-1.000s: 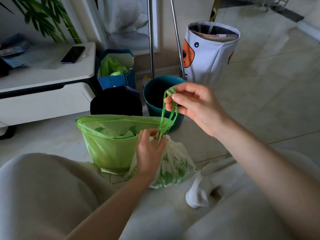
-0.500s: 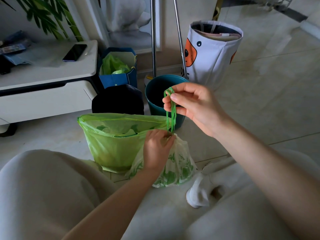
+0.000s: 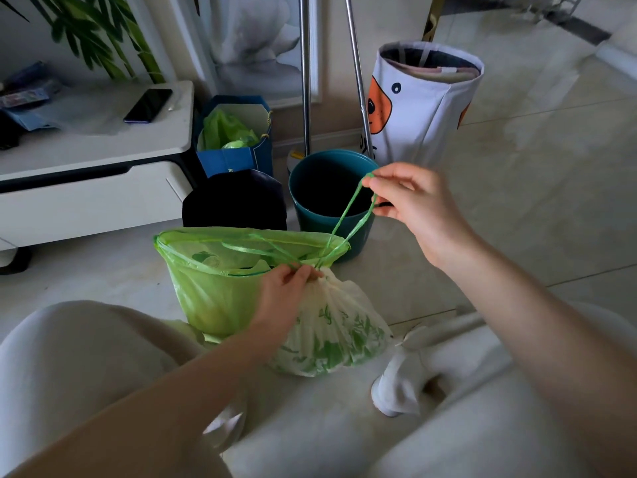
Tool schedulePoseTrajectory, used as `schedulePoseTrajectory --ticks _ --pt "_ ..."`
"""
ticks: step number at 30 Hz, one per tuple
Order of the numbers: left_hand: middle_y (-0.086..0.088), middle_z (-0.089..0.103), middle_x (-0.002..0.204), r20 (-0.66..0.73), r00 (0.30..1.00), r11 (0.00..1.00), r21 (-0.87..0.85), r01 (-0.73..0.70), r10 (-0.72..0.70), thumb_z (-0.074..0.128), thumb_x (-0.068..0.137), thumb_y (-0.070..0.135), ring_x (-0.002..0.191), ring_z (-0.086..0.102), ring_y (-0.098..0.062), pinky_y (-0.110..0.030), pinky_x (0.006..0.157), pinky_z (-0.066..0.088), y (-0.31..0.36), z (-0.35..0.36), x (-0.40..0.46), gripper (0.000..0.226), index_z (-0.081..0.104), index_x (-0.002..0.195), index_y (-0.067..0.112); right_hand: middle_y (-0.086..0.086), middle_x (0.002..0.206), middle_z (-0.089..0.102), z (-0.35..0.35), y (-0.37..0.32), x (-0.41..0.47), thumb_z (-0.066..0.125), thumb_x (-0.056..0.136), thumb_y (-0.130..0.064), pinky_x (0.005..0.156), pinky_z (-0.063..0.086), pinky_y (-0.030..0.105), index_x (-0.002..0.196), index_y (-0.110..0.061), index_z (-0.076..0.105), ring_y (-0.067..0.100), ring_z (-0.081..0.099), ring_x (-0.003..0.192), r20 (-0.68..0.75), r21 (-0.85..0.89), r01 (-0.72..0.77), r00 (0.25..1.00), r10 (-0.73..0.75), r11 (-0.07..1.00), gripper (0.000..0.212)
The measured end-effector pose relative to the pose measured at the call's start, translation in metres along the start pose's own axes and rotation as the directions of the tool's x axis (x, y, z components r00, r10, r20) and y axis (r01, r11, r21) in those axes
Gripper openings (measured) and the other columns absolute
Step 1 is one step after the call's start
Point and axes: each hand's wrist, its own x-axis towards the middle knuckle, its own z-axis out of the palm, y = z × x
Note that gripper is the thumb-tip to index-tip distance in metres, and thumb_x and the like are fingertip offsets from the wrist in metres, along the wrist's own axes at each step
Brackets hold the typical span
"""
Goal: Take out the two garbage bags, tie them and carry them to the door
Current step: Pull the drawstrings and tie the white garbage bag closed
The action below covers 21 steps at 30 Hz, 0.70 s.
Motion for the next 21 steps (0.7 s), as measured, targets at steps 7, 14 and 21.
schedulePoseTrajectory --ticks 7,14,21 --pt "-0.007 0.073 0.083 0.069 0.995 0.988 0.133 -0.079 0.071 0.060 0.092 0.010 0.039 0.048 0.004 -0.010 0.038 0.036 0.014 -0.018 0.015 0.009 0.067 0.096 0.008 0.000 0.076 0.070 0.008 0.001 -0.003 0.065 0.078 -0.025 0.059 0.054 0.026 0.076 -0.030 0.073 0.010 0.065 0.065 0.187 -0.068 0.137 0.975 -0.122 0.988 0.010" --pt "-0.003 0.069 0.076 0.127 0.991 0.943 0.325 -0.071 0.031 0.056 0.095 0.014 0.039 0.043 0.002 -0.011 0.036 0.033 0.010 -0.011 0.021 0.012 0.058 0.106 0.018 0.000 0.079 0.066 0.020 -0.007 -0.008 0.064 0.084 -0.016 0.054 0.049 0.023 0.086 -0.019 0.071 0.006 0.056 0.059 0.286 -0.113 0.266 0.931 -0.225 0.957 0.008" --pt "0.004 0.060 0.069 0.435 0.900 0.835 0.491 -0.246 0.009 0.049 0.091 0.007 0.047 0.048 -0.001 -0.013 0.042 0.037 0.017 -0.008 0.008 0.023 0.065 0.096 0.023 -0.006 0.074 0.070 0.039 -0.013 -0.018 0.059 0.089 -0.001 0.066 0.058 0.029 0.092 -0.004 0.069 0.014 0.068 0.069 0.503 -0.004 0.227 0.842 -0.194 0.974 0.011"
